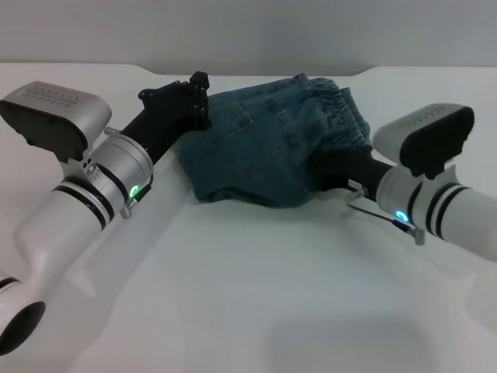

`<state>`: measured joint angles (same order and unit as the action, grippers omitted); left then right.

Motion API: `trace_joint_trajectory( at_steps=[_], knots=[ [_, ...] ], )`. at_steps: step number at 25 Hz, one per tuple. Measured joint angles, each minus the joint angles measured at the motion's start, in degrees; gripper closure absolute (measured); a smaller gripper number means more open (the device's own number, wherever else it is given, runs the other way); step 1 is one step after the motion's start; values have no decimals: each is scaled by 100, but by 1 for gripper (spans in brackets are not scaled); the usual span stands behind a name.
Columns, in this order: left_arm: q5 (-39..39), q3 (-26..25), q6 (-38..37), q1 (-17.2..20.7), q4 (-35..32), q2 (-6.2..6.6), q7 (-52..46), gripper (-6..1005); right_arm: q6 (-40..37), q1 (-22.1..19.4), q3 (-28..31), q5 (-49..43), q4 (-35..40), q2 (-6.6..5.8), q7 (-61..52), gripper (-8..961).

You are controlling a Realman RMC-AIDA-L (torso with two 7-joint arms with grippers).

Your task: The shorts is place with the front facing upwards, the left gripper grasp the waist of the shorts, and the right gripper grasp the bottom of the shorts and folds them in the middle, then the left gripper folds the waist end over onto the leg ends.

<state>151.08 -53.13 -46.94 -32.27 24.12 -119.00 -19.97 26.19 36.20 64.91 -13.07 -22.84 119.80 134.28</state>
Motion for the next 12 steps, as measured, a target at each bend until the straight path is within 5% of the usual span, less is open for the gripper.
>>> trace_joint_trajectory(
  at_steps=[12],
  knots=[
    [-5, 43, -32, 28, 7, 0, -11, 1000, -137, 369, -472, 333, -120, -1, 35, 954]
  ],
)
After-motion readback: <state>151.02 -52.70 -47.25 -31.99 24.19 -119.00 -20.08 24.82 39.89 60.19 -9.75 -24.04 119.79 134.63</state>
